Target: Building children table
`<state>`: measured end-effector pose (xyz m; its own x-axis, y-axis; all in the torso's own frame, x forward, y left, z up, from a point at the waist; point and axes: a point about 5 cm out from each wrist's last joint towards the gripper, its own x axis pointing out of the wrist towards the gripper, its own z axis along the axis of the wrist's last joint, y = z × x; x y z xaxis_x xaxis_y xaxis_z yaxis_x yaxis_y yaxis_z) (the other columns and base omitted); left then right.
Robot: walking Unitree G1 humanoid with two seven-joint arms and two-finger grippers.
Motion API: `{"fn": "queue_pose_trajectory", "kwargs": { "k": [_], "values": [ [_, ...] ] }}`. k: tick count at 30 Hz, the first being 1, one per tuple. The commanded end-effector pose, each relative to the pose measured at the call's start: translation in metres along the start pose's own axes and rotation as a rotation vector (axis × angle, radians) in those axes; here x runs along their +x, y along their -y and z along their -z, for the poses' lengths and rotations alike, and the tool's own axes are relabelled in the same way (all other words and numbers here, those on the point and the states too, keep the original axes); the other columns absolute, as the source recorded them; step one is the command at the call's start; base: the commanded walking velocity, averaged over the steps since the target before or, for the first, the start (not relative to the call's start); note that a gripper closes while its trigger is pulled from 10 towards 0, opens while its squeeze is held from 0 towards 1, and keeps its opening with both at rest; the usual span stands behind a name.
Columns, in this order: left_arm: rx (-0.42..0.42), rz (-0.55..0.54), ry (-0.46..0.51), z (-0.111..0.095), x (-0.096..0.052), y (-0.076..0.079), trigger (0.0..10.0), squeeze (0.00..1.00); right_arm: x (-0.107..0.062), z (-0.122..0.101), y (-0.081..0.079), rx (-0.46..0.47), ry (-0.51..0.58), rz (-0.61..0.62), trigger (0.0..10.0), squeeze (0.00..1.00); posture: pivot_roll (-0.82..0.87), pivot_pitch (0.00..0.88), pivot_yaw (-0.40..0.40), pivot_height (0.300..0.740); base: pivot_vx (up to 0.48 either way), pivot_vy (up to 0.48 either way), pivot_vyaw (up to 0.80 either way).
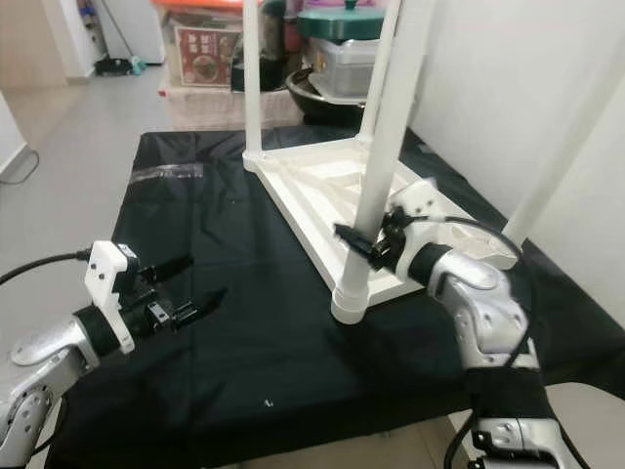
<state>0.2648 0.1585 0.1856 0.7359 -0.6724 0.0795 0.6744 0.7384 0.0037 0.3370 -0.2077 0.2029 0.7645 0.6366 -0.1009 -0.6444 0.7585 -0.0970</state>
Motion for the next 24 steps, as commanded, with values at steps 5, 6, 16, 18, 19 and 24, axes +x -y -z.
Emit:
{"fn": "queue_pose_trajectory", "kwargs": {
  "k": [5,6,16,18,19,24],
  "values": [
    [0.013,0.003,-0.01,0.0,0.0,-0.003,10.0,0.0,0.017,0.0,0.022,-0.024,-0.042,0.046,0.0,0.0,0.07,0.0,-0.083,0.74,0.0,0.0,0.0],
    [0.013,0.003,-0.01,0.0,0.0,-0.003,10.0,0.0,0.017,0.0,0.022,-0.024,-0.042,0.046,0.0,0.0,0.07,0.0,-0.083,0.74,0.0,0.0,0.0],
    [0.018,-0.002,-0.015,0.0,-0.005,-0.003,10.0,0.0,0.016,0.013,0.056,0.149,-0.108,0.652,0.0,0.0,0.08,0.0,-0.093,0.74,0.0,0.0,0.0],
    [0.013,-0.002,-0.014,0.001,-0.004,-0.001,10.0,0.0,0.011,0.027,0.048,0.204,-0.134,0.873,0.0,0.0,0.07,0.0,-0.089,0.74,0.0,0.0,0.0],
    [0.007,0.002,-0.012,0.002,-0.002,0.001,10.0,0.0,0.012,0.042,0.025,0.262,-0.164,0.996,0.0,0.0,0.07,0.0,-0.082,0.74,0.0,0.0,0.0],
    [-0.012,0.025,0.007,0.001,0.008,0.006,10.0,0.0,0.049,0.043,-0.059,0.36,-0.151,0.757,0.0,0.0,0.06,0.0,-0.069,0.74,0.0,0.0,0.0]
  ]
}}
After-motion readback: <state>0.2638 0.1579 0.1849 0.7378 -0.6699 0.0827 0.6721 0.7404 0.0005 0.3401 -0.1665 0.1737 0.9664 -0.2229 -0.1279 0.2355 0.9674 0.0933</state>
